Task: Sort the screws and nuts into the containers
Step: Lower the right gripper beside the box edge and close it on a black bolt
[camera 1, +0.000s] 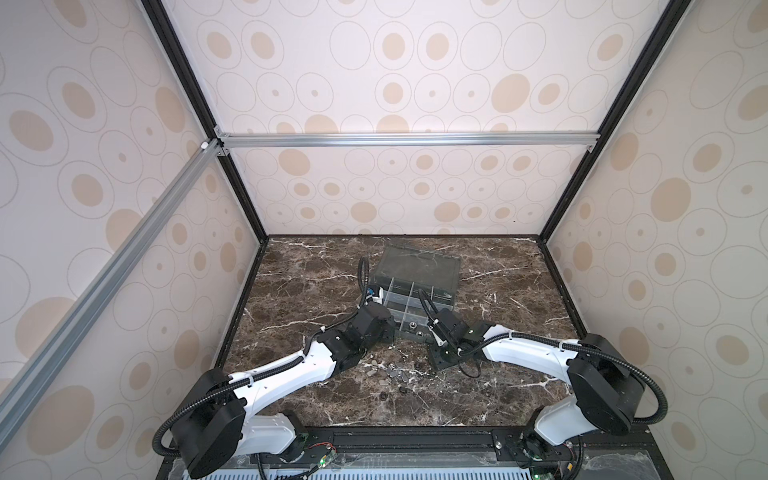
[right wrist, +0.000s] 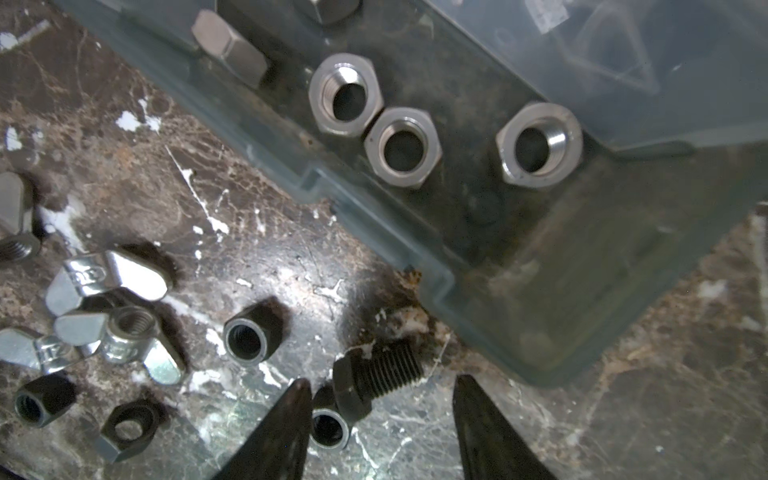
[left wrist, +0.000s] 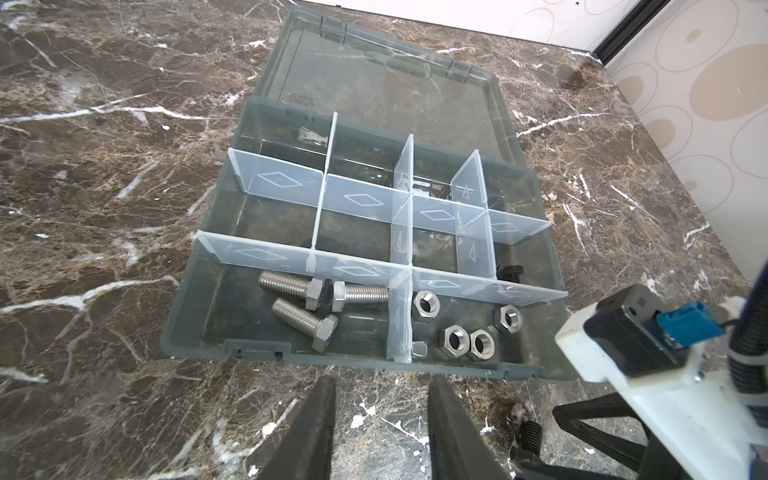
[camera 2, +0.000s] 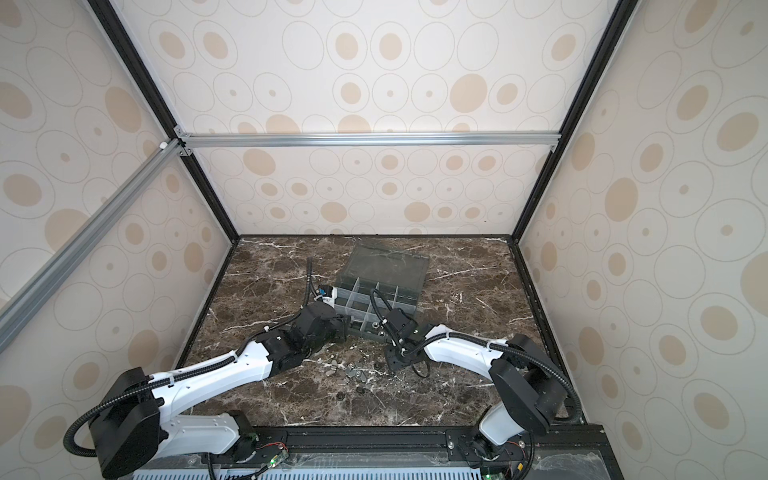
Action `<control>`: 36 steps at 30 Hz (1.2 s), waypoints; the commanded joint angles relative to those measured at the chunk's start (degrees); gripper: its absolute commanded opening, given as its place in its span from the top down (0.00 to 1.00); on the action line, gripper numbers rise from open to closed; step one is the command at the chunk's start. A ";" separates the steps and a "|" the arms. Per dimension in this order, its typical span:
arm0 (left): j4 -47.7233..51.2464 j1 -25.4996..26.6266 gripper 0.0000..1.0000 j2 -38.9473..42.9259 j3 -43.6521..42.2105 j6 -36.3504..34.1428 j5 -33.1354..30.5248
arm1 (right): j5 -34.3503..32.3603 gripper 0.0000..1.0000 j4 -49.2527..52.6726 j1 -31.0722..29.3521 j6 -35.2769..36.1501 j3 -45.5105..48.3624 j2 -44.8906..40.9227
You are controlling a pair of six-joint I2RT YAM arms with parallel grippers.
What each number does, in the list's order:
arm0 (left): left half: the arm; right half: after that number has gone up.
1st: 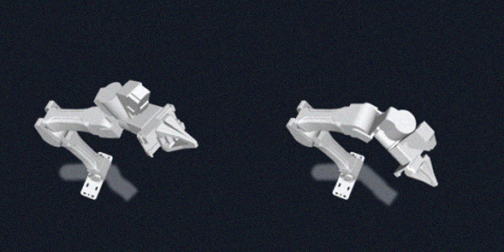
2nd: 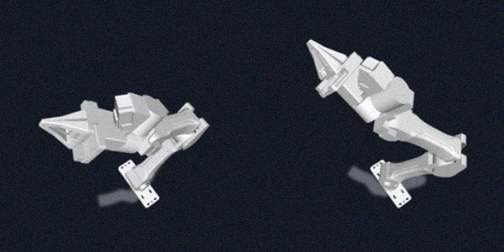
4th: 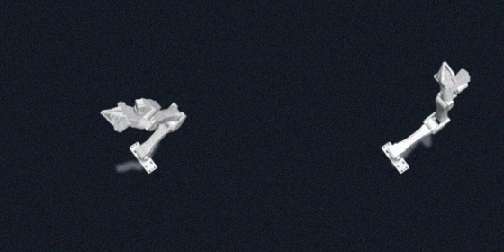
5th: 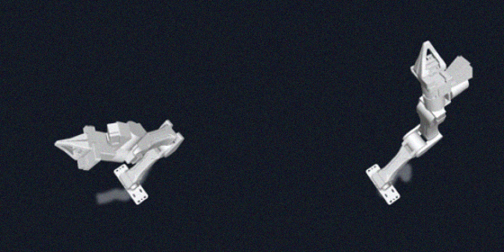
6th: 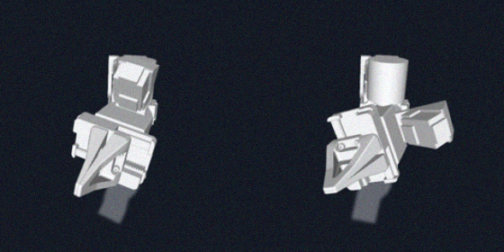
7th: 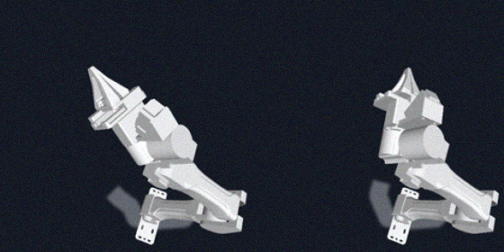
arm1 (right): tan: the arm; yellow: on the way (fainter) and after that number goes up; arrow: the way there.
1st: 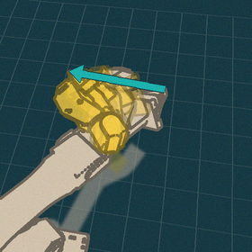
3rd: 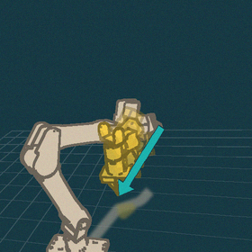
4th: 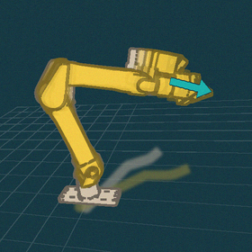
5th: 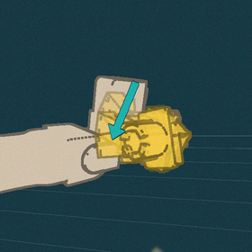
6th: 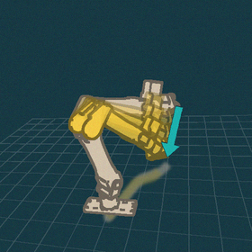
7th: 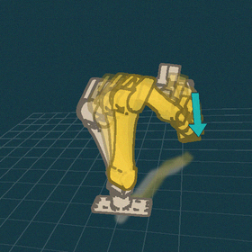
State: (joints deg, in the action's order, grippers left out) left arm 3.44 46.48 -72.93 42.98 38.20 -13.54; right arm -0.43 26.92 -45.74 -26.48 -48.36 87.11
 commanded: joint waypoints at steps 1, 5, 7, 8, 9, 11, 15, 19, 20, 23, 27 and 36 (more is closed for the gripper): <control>-0.74 -0.52 0.62 0.94 -0.57 1.42 -0.71 | -1.39 0.42 1.73 -0.56 0.20 -1.22 0.97; -0.96 -0.51 0.62 1.21 -0.61 1.19 -0.63 | -1.94 0.43 2.15 -0.56 -0.23 -1.77 1.94; -0.98 -0.53 0.62 1.41 -0.65 1.40 -0.96 | -1.78 0.43 2.41 -0.65 -0.20 -2.20 2.65; -1.02 -0.51 0.62 1.47 -0.66 1.44 -0.80 | -1.62 0.44 2.37 -0.67 -0.23 -2.31 2.91; -1.12 -0.51 0.62 1.47 -0.70 1.45 -0.54 | -1.51 0.44 2.34 -0.66 -0.24 -2.29 3.17; -0.98 -0.51 0.62 1.54 -0.70 1.41 -0.39 | -1.25 0.44 2.04 -0.73 -0.24 -2.28 3.48; -1.06 -0.51 0.62 1.57 -0.97 1.79 -0.62 | -0.98 0.45 1.75 -0.84 -0.01 -2.35 4.17; -0.99 -0.51 0.62 1.56 -0.93 1.67 -0.50 | -0.55 0.46 1.37 -0.90 0.02 -2.20 4.93; -0.97 -0.51 0.62 1.65 -0.92 1.75 -0.52 | -0.50 0.46 1.35 -0.89 0.02 -2.26 5.09; -1.04 -0.51 0.62 1.74 -0.76 1.50 -0.22 | -0.37 0.47 1.05 -0.89 0.02 -2.26 5.76; -0.83 -0.58 0.62 1.69 -0.67 1.49 -0.53 | -0.10 0.47 0.80 -0.87 0.28 -2.64 6.73; -0.41 -0.60 0.62 2.08 -0.61 1.52 -0.10 | 0.16 0.58 1.29 -0.93 1.02 -3.41 7.92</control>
State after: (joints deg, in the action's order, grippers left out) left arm 3.40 46.37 -72.36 42.06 38.83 -13.21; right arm -0.84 27.09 -46.09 -25.93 -51.33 93.65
